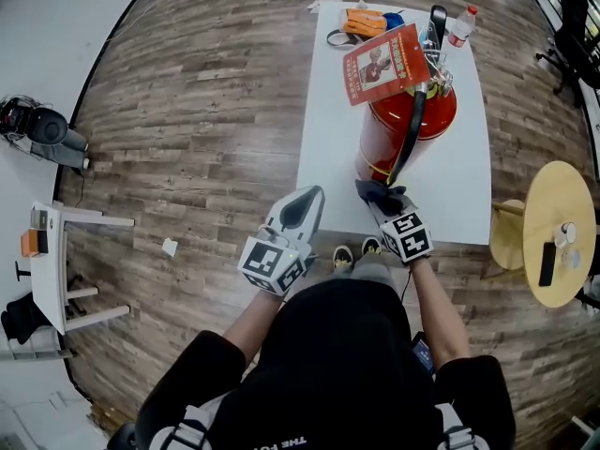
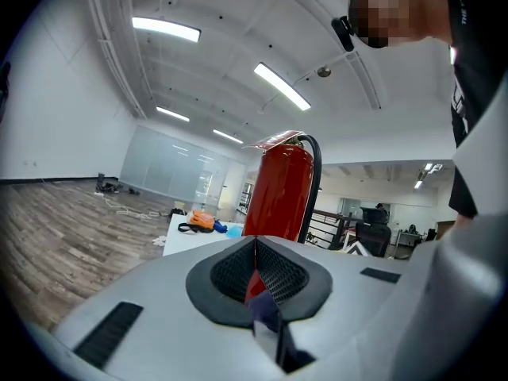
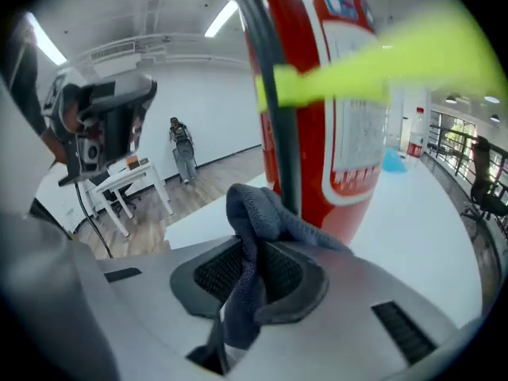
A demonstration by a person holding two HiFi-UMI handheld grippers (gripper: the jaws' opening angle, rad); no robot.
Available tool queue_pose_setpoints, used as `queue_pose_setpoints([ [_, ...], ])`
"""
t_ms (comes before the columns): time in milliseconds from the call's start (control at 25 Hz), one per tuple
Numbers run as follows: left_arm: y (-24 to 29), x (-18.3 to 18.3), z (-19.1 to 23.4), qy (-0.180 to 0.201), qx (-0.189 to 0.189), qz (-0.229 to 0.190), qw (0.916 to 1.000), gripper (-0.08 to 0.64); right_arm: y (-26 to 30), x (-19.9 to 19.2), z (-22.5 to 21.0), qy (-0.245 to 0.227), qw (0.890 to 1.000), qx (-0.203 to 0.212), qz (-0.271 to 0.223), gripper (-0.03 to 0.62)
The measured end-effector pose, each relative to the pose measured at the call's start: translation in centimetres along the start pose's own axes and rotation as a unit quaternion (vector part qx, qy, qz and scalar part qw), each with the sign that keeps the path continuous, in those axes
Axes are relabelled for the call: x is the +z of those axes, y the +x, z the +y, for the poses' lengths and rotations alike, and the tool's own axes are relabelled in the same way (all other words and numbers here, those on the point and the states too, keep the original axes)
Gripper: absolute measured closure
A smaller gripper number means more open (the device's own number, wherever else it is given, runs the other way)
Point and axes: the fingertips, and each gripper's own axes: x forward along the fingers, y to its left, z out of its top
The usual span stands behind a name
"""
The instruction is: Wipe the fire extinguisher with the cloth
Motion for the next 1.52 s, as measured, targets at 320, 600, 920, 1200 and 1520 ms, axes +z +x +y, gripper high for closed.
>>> queue_pose_setpoints([
  [320,0.2,0.6,0.0,-0.002,-0.005,-0.011,0.9999,0.537,-13.5,15.6,3.5,-0.098,0.973,-0.062,-0.200,0.532],
  [600,0.5,2.0,-1.2,0.009,-0.023,-0.024,0.9994,0.537,-22.3,26.7,5.1,-0.154,0.922,-0.124,-0.333,0.532],
  [920,-0.2,2.7,-0.9,0.020,-0.018,-0.031,0.9991,0.537,-20.5,25.7,5.3,-0.093,0.934,-0.097,-0.331,0.532],
  [1200,-0.6,2.1,-0.5,0.011,-0.009,-0.023,0.9996,0.537,-25.3,26.4,-0.8,-0.073,0.929,-0.151,-0.329,0.531],
  [1520,1.0,2.3,-2.1,0.012,-0.028,-0.020,0.9993,0.537,-23.7,32.1,-0.8,-0.235,0.907,-0.221,-0.269,0.531],
])
